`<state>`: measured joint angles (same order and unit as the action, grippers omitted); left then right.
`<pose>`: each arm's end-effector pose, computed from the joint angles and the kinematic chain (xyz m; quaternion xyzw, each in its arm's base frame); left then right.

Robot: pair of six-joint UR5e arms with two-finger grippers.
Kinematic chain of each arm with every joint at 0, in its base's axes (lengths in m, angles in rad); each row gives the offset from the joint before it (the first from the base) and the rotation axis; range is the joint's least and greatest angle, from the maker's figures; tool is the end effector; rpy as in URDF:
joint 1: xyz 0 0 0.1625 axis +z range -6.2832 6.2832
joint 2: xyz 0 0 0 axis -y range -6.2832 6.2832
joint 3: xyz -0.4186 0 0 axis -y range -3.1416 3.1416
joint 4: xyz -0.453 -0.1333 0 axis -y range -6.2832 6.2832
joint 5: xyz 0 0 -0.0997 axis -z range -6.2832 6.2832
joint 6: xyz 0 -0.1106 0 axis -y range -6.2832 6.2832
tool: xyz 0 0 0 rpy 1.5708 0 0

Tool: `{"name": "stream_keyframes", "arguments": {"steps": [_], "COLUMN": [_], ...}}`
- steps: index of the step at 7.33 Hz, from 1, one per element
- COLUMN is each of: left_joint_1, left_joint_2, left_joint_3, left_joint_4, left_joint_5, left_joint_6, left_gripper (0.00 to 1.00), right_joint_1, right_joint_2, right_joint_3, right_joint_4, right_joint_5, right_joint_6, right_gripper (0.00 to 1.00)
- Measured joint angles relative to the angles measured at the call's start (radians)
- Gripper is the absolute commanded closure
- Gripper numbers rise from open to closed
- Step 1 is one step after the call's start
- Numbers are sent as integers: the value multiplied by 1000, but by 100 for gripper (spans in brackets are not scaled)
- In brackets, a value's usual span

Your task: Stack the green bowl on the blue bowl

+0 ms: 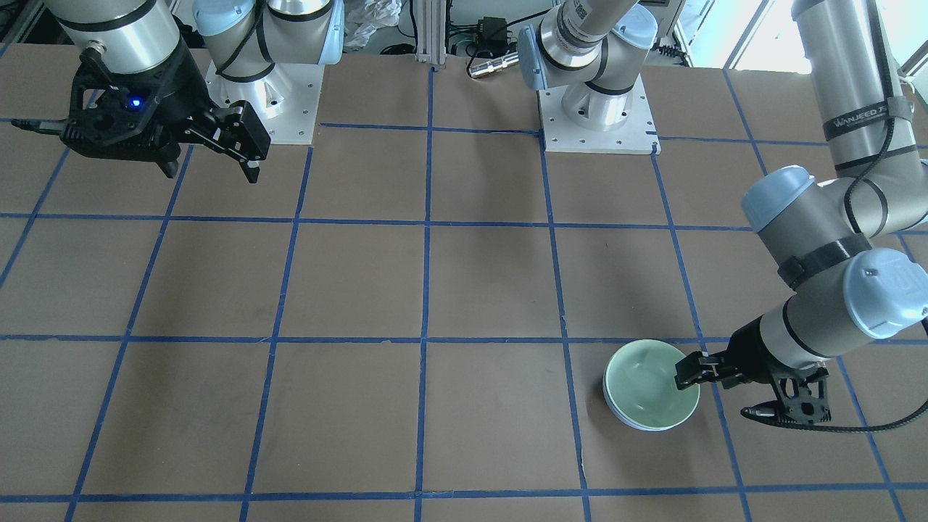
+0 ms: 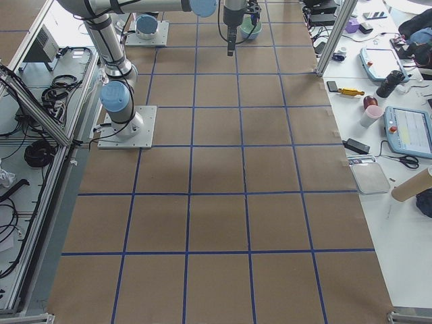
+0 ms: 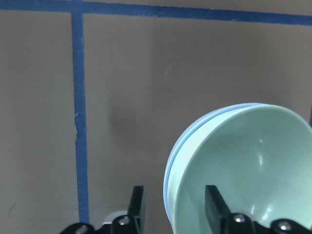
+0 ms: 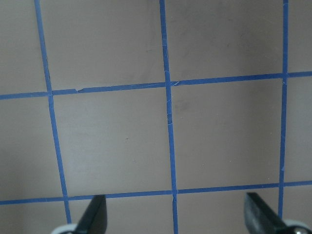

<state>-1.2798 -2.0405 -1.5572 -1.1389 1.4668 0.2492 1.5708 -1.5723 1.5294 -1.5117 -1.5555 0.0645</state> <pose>0.0602 -0.7056 0.2239 0.0215 -0.9983 0.0022 0.0533 0.1350 -0.5498 0.4883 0.0323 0.9994 0.0083 0.0074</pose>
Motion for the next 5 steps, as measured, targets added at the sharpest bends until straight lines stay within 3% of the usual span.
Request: {"name": "stream_keyframes", "arguments": {"steps": [1,2,5], "left_joint_1": [-17,-56,-202], "left_joint_2": [30,69,248], "left_joint_3": [2,3,5], "left_joint_4": [-13,-35,-186], "left_joint_5": [4,32,107], "left_joint_6": [-28,-78,-237], "left_gripper": [8,0,0], "right_joint_1": [0,0,0], "right_joint_2": [0,0,0], "right_joint_3": [0,0,0], "right_joint_4": [0,1,0], "right_joint_5": [0,0,0], "right_joint_6": [0,0,0], "right_gripper": [0,0,0]}}
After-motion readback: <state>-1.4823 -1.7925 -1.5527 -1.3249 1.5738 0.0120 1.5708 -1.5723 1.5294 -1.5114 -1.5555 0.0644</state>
